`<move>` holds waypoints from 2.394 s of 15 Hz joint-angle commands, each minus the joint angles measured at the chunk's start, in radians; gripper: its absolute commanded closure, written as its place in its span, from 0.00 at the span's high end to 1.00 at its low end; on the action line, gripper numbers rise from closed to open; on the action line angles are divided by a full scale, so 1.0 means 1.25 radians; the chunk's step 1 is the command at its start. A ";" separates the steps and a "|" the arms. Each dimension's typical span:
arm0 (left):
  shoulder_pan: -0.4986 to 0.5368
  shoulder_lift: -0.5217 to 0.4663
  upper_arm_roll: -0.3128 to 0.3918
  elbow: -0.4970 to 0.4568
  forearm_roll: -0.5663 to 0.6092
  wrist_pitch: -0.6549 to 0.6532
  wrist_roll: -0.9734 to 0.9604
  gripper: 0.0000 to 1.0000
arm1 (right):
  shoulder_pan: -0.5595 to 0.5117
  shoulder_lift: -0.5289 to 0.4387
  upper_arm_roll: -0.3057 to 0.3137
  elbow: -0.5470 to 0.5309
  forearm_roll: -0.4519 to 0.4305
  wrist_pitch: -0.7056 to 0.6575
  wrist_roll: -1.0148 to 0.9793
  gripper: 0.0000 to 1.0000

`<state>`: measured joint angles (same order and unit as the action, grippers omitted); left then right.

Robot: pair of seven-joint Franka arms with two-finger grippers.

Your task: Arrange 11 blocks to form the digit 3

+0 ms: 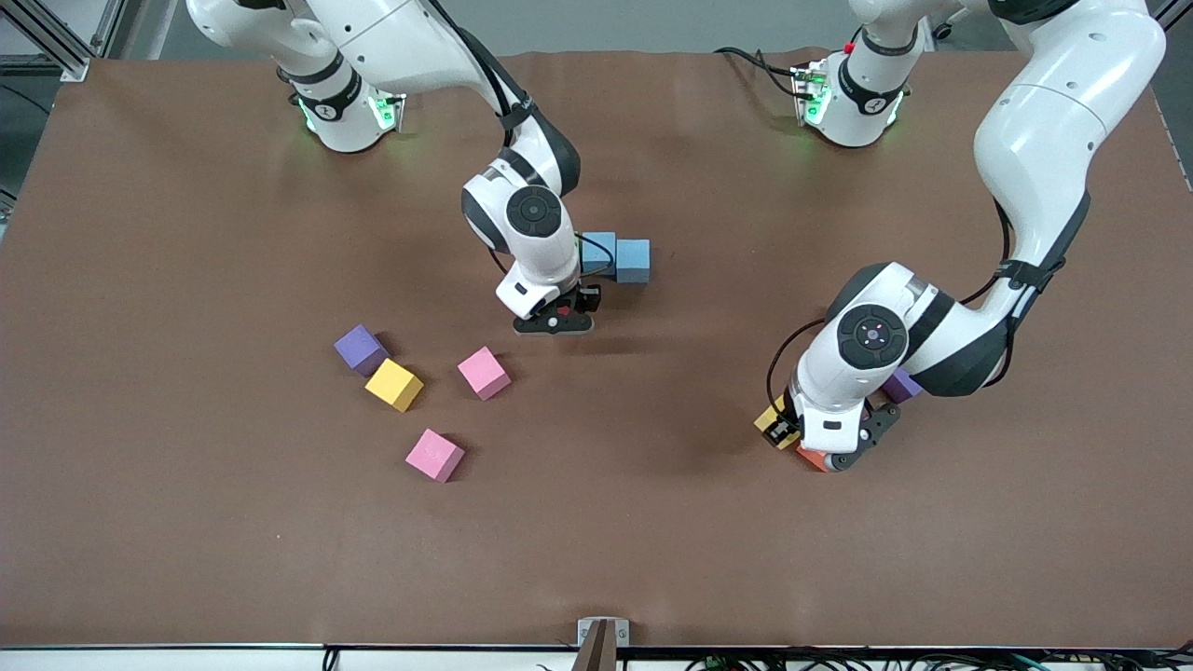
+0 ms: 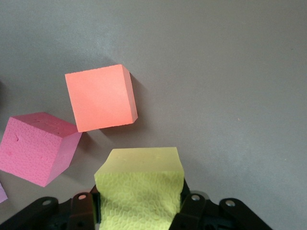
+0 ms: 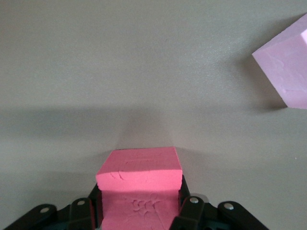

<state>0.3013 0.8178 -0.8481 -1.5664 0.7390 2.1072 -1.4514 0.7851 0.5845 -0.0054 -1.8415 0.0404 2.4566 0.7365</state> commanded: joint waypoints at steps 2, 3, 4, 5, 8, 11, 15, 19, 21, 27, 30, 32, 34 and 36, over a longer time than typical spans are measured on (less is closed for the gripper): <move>-0.007 -0.009 0.002 0.005 -0.010 -0.014 0.000 0.41 | 0.008 -0.007 -0.003 -0.015 0.011 0.009 0.007 0.05; -0.007 -0.008 0.002 0.005 -0.010 -0.014 0.000 0.41 | 0.009 -0.007 -0.003 -0.015 0.011 0.009 0.007 0.05; -0.007 -0.009 0.002 0.005 -0.010 -0.014 0.000 0.41 | 0.008 -0.007 -0.003 -0.015 0.011 0.010 0.007 0.05; -0.007 -0.009 0.002 0.005 -0.008 -0.016 0.000 0.41 | 0.009 -0.006 -0.003 -0.015 0.011 0.011 0.007 0.05; -0.007 -0.009 0.002 0.005 -0.010 -0.014 0.000 0.41 | 0.008 -0.001 -0.003 -0.013 0.009 0.011 0.007 0.08; -0.007 -0.007 0.002 0.005 -0.008 -0.014 0.000 0.41 | 0.006 0.000 -0.003 -0.008 0.011 0.009 0.008 0.12; -0.007 -0.010 0.002 0.006 -0.011 -0.014 0.000 0.41 | 0.005 0.005 -0.004 0.004 0.011 0.001 0.006 1.00; -0.007 -0.011 0.002 0.006 -0.011 -0.014 0.000 0.41 | 0.005 0.004 -0.004 0.012 0.011 -0.001 0.005 1.00; -0.007 -0.011 0.002 0.006 -0.011 -0.016 0.000 0.41 | 0.001 0.001 -0.004 0.017 0.011 -0.007 0.002 1.00; -0.008 -0.011 0.001 0.011 -0.013 -0.014 -0.001 0.41 | -0.037 -0.089 -0.014 0.015 0.009 -0.128 0.008 1.00; -0.008 -0.012 -0.001 0.015 -0.013 -0.016 -0.002 0.41 | -0.085 -0.106 -0.030 0.013 0.008 -0.128 0.008 1.00; -0.015 -0.011 -0.001 0.015 -0.013 -0.016 -0.016 0.41 | -0.117 -0.106 -0.056 0.008 -0.002 -0.128 0.008 1.00; -0.019 -0.011 -0.003 0.015 -0.013 -0.016 -0.021 0.41 | -0.135 -0.103 -0.099 0.006 -0.002 -0.129 0.008 1.00; -0.025 -0.011 -0.003 0.015 -0.013 -0.016 -0.036 0.41 | -0.147 -0.098 -0.105 0.007 0.008 -0.128 0.038 1.00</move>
<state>0.2848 0.8175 -0.8536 -1.5556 0.7390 2.1073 -1.4760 0.6135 0.4749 -0.1338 -1.8099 0.0402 2.2919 0.7394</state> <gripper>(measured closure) 0.441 0.000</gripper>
